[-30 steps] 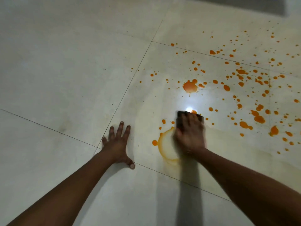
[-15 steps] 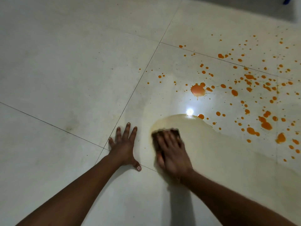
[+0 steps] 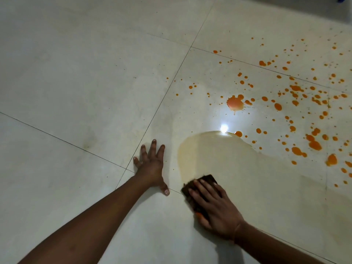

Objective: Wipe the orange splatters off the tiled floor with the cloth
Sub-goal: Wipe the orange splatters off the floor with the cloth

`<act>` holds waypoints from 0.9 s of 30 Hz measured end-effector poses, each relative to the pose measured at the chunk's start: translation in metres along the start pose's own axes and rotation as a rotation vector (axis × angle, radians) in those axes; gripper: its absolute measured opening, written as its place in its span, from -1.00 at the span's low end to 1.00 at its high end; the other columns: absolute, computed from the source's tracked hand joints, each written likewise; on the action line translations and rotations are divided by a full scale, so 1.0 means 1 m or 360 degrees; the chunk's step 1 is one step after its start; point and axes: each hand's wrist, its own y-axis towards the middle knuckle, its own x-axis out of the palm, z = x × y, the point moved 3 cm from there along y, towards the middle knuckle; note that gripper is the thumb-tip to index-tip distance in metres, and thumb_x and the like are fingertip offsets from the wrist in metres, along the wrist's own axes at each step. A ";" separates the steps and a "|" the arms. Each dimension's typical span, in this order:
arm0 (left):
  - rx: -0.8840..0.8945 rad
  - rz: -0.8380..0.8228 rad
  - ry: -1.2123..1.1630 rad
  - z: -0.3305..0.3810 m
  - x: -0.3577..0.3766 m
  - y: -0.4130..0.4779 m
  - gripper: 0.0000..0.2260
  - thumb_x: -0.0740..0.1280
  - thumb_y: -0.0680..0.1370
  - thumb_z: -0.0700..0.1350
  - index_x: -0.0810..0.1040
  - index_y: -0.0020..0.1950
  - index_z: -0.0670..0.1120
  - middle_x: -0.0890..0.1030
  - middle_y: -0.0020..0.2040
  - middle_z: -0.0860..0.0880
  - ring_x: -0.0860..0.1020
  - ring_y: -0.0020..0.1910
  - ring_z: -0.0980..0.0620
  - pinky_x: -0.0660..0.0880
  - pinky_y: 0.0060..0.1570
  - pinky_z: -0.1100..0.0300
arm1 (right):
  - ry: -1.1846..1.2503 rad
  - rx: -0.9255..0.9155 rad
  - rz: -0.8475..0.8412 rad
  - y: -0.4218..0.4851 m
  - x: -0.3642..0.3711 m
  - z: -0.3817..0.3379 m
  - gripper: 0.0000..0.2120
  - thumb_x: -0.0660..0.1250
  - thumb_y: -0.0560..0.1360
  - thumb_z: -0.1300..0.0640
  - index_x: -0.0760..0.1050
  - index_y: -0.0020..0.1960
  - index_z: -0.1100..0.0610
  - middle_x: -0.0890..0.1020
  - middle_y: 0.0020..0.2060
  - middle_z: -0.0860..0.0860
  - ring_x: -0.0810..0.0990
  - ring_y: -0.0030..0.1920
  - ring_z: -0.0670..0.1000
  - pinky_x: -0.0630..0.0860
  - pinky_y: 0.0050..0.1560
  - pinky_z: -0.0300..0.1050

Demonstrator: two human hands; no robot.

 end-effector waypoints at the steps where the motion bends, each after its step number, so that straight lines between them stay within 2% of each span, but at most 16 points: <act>1: 0.0022 0.0042 -0.0025 -0.002 0.002 0.000 0.43 0.65 0.07 0.18 -0.40 0.53 0.02 -0.57 0.45 -0.01 -0.48 0.44 -0.26 -0.15 0.38 -0.39 | -0.0038 -0.0011 0.0027 0.005 0.000 0.011 -0.35 0.22 0.45 -0.14 0.26 0.51 -0.01 0.28 0.51 0.06 0.17 0.52 0.06 0.11 0.43 0.07; 3: 0.0081 0.0128 -0.0089 -0.007 0.003 0.002 0.43 0.65 0.03 0.21 -0.36 0.54 0.07 -0.53 0.48 0.03 -0.47 0.46 -0.21 -0.21 0.41 -0.33 | -0.0032 0.0201 0.0092 0.050 -0.012 0.031 -0.36 0.17 0.45 -0.13 0.24 0.51 0.00 0.31 0.49 0.08 0.17 0.51 0.07 0.12 0.42 0.09; 5: 0.0109 0.0243 -0.0141 -0.013 0.005 0.000 0.43 0.62 0.00 0.27 -0.31 0.56 0.09 -0.47 0.51 0.04 -0.42 0.50 -0.15 -0.22 0.45 -0.26 | 0.0046 0.0458 0.0154 0.111 -0.020 0.032 -0.35 0.09 0.46 -0.14 0.18 0.53 0.00 0.23 0.53 0.08 0.11 0.53 0.09 0.12 0.44 0.15; 6: 0.0102 0.0299 -0.0168 -0.016 0.007 -0.003 0.42 0.60 0.00 0.31 -0.30 0.56 0.09 -0.44 0.53 0.02 -0.37 0.52 -0.13 -0.20 0.47 -0.22 | 0.0074 0.0487 0.0137 0.127 -0.017 0.022 -0.34 0.07 0.47 -0.14 0.14 0.54 -0.01 0.19 0.54 0.07 0.08 0.54 0.09 0.10 0.46 0.17; 9: -0.0029 0.0479 -0.0251 -0.039 0.020 -0.028 0.36 0.53 0.05 0.41 -0.29 0.56 0.09 -0.37 0.56 -0.04 -0.22 0.56 -0.13 -0.09 0.48 -0.19 | 0.0011 0.0151 0.0022 0.095 -0.003 -0.015 -0.34 0.14 0.47 -0.12 0.15 0.55 -0.01 0.22 0.53 0.07 0.11 0.54 0.09 0.13 0.45 0.19; 12: -0.0145 0.0368 -0.0147 -0.076 0.034 -0.047 0.39 0.49 0.03 0.45 -0.36 0.54 0.08 -0.43 0.53 -0.03 -0.29 0.54 -0.16 -0.08 0.46 -0.25 | -0.0011 -0.0084 -0.0037 0.026 0.003 -0.024 -0.34 0.21 0.44 -0.14 0.23 0.52 -0.02 0.27 0.51 0.06 0.13 0.53 0.06 0.15 0.42 0.13; 15: -0.0123 0.0230 -0.0083 -0.088 0.039 -0.042 0.44 0.50 0.02 0.43 -0.45 0.51 0.04 -0.55 0.46 -0.02 -0.40 0.50 -0.20 -0.12 0.43 -0.32 | -0.0033 0.0001 0.0024 0.075 -0.003 -0.013 -0.34 0.17 0.43 -0.15 0.26 0.50 0.00 0.31 0.49 0.08 0.16 0.51 0.07 0.18 0.40 0.15; 18: -0.0103 0.0196 -0.0152 -0.085 0.043 -0.038 0.43 0.52 0.03 0.41 -0.46 0.50 0.05 -0.59 0.44 -0.01 -0.45 0.48 -0.20 -0.18 0.42 -0.33 | 0.0101 0.0306 0.0039 0.157 -0.014 -0.024 -0.34 0.05 0.47 -0.15 0.14 0.54 0.00 0.16 0.54 0.07 0.04 0.54 0.08 0.04 0.48 0.16; 19: -0.0094 0.0205 -0.0144 -0.087 0.044 -0.039 0.43 0.52 0.04 0.41 -0.46 0.50 0.05 -0.58 0.44 -0.01 -0.45 0.47 -0.20 -0.18 0.41 -0.33 | 0.0117 0.0316 0.0021 0.164 -0.012 -0.032 -0.33 0.03 0.47 -0.15 0.11 0.55 0.00 0.13 0.55 0.07 0.02 0.55 0.08 0.01 0.49 0.15; 23: -0.0091 0.0176 -0.0130 -0.085 0.039 -0.040 0.42 0.53 0.07 0.39 -0.45 0.51 0.00 -0.56 0.46 -0.08 -0.44 0.47 -0.26 -0.17 0.40 -0.35 | -0.0012 -0.0056 -0.0124 0.072 0.003 -0.051 -0.32 0.17 0.47 -0.15 0.16 0.55 -0.01 0.20 0.54 0.07 0.09 0.54 0.07 0.05 0.45 0.11; 25: -0.0099 0.0121 -0.0125 -0.079 0.035 -0.042 0.41 0.55 0.10 0.36 -0.44 0.52 -0.05 -0.55 0.46 -0.13 -0.43 0.46 -0.30 -0.16 0.40 -0.36 | -0.0079 -0.0075 -0.0240 0.040 0.006 -0.041 -0.33 0.20 0.46 -0.16 0.20 0.53 -0.02 0.25 0.52 0.07 0.14 0.53 0.07 0.07 0.42 0.09; 27: -0.0115 0.0100 -0.0142 -0.078 0.032 -0.045 0.41 0.56 0.10 0.34 -0.42 0.53 -0.07 -0.54 0.46 -0.14 -0.43 0.46 -0.31 -0.16 0.40 -0.36 | -0.0160 -0.0111 -0.0287 0.045 0.003 -0.034 -0.35 0.18 0.48 -0.17 0.20 0.53 -0.03 0.26 0.51 0.06 0.20 0.51 0.09 0.06 0.40 0.08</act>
